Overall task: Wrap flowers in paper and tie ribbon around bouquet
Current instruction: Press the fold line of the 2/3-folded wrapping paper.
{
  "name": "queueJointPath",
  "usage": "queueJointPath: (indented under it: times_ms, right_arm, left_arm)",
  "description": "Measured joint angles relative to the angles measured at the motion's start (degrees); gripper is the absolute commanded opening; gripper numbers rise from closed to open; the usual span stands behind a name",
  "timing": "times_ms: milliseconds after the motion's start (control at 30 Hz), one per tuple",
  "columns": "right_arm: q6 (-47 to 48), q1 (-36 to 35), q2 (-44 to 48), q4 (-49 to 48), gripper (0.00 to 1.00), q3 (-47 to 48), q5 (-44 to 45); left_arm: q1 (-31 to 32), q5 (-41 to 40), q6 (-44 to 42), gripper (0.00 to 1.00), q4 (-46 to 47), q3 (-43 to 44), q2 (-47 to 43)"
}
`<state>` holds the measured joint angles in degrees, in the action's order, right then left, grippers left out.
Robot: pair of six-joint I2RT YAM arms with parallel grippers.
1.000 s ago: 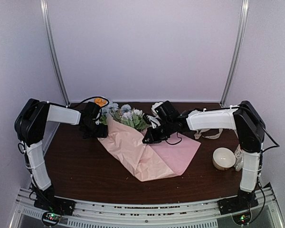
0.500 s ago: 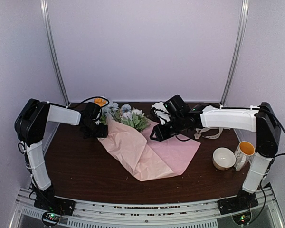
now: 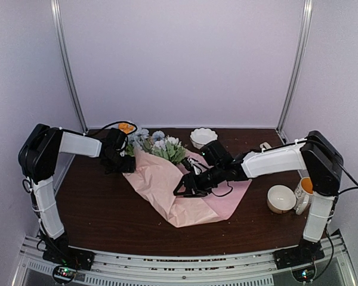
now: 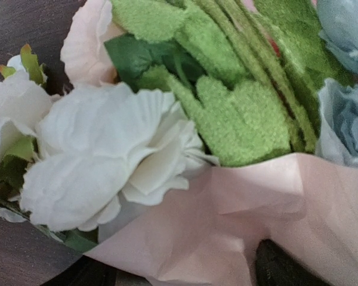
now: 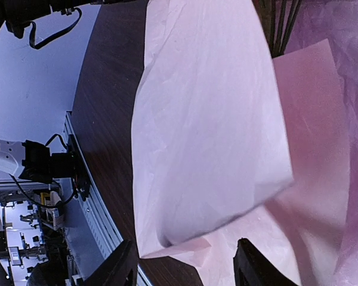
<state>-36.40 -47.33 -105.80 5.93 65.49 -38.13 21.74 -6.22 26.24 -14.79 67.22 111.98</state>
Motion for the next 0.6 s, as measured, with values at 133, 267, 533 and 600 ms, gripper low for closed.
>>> queueJointPath:
  times_ms: [133,267,533,600]
  right_arm:
    - [-4.63,0.00,-4.94,-5.33,0.49,1.90,-3.56]
    - [-8.04,0.00,-8.33,-9.70,0.03,2.32,-6.93]
    - [-6.51,0.96,-7.69,-9.81,0.00,1.07,-8.98]
    - [-4.83,1.62,-7.32,-8.81,0.00,0.66,-8.57]
  left_arm:
    - [0.00,-0.02,0.00,0.83,0.02,0.02,0.00]
    - [0.00,-0.07,-0.09,0.84,0.02,0.02,0.00]
    - [0.02,-0.90,-0.87,0.84,0.22,0.39,0.55]
    - [0.02,-1.18,-0.85,0.84,0.22,0.68,0.79]
